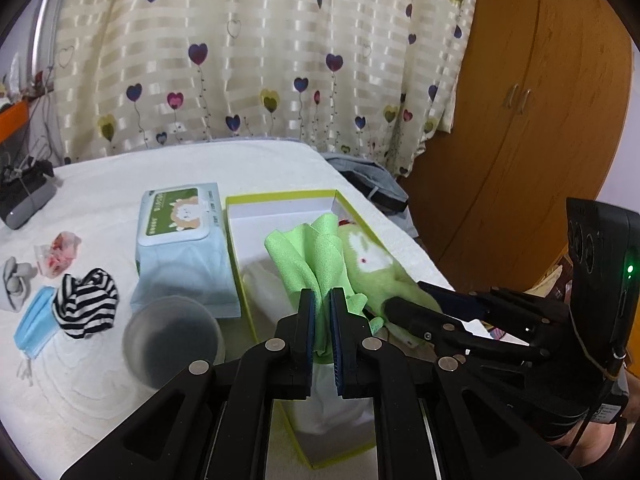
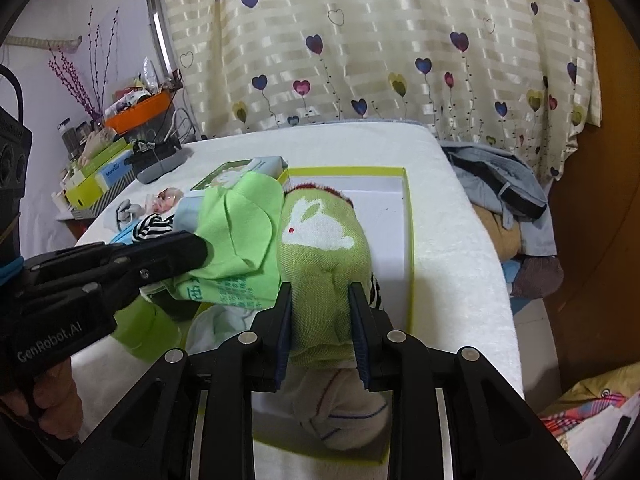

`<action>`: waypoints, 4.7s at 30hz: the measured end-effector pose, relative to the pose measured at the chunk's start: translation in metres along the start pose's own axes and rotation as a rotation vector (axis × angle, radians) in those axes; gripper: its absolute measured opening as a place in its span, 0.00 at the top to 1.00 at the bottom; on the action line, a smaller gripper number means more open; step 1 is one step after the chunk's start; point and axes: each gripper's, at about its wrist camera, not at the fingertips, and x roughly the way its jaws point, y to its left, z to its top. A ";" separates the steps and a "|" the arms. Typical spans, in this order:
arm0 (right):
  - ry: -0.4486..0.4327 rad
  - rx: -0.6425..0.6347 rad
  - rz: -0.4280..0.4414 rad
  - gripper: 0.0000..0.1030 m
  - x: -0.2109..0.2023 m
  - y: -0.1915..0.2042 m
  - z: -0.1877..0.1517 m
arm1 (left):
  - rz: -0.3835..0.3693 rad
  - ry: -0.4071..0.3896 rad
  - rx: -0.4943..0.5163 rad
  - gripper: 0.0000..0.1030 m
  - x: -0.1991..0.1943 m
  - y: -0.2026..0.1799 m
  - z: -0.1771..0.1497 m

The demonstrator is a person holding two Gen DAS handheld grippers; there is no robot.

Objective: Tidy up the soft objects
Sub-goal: 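Carry the green cloth and rabbit sock over the box with both tools, then lower and open the left tool in the box while the right tool releases the sock, then move both tools back toward the blue mask and striped sock, then close the right tool on the black-and-white striped sock and lift it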

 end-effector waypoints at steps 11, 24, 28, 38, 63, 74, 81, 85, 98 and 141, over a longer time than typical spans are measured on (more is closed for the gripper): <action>-0.020 -0.012 -0.010 0.61 -0.001 -0.004 -0.001 | -0.026 -0.001 -0.011 0.73 0.011 0.002 0.005; -0.048 -0.003 -0.006 0.61 -0.037 -0.003 -0.022 | -0.036 -0.031 -0.002 0.73 -0.024 -0.001 -0.013; -0.023 -0.007 -0.027 0.70 -0.038 -0.001 -0.035 | -0.046 -0.024 -0.003 0.73 -0.030 -0.003 -0.024; 0.031 -0.036 -0.061 0.82 -0.034 0.001 -0.050 | -0.059 0.045 0.007 0.73 -0.030 -0.010 -0.049; -0.038 -0.044 -0.047 0.81 -0.043 0.021 -0.028 | -0.051 0.005 0.000 0.73 -0.044 -0.002 -0.041; -0.064 -0.078 -0.048 0.55 -0.060 0.049 -0.031 | -0.032 -0.054 -0.015 0.73 -0.078 0.007 -0.045; -0.084 -0.100 -0.045 0.55 -0.070 0.070 -0.030 | -0.006 -0.081 -0.042 0.73 -0.096 0.022 -0.051; -0.093 -0.110 -0.035 0.55 -0.072 0.081 -0.030 | 0.019 -0.087 -0.065 0.73 -0.103 0.034 -0.054; -0.097 -0.137 0.008 0.55 -0.063 0.115 -0.019 | 0.105 -0.101 -0.161 0.73 -0.118 0.091 -0.066; 0.165 -0.423 0.120 0.55 0.074 0.241 0.041 | 0.270 -0.104 -0.373 0.66 -0.127 0.234 -0.072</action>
